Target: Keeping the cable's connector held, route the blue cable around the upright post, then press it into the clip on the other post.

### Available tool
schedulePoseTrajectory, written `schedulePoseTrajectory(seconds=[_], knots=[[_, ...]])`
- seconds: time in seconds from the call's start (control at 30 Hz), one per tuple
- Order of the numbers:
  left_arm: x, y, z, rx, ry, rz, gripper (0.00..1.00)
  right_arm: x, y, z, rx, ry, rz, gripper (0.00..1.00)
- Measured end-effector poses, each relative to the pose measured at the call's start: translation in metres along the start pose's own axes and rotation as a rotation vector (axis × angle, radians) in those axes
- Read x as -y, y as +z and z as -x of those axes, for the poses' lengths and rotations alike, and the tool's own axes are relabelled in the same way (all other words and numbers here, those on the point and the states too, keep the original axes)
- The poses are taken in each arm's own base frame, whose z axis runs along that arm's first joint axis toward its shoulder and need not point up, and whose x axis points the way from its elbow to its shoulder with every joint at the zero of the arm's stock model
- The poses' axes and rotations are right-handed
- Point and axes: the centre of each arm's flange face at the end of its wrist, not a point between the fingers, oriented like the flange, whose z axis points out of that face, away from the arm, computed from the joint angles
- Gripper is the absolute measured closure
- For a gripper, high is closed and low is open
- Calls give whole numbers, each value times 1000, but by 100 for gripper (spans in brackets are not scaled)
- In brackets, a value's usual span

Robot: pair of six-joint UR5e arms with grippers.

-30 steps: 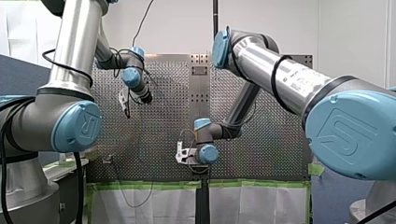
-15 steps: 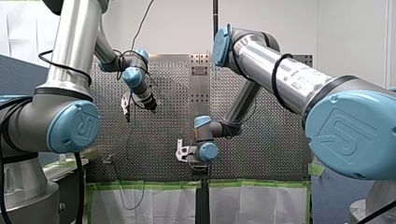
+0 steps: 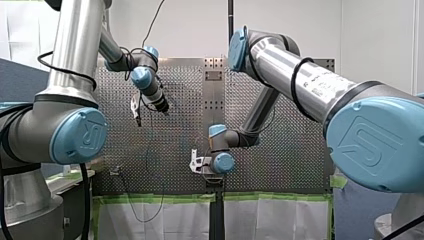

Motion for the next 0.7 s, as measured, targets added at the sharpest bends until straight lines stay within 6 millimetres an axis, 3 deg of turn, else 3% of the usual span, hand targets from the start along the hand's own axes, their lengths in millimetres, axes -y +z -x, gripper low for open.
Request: schedulePoseTrajectory(seconds=[0.23, 0.5, 0.7], knots=[[10, -13, 1, -4, 15, 10, 0, 0, 0, 0, -3, -5, 2, 100], [29, -46, 20, 34, -18, -24, 0, 3, -1, 0, 3, -7, -3, 100], [32, -68, 20, 34, -14, -20, 0, 5, -2, 1, 3, -8, -5, 100]])
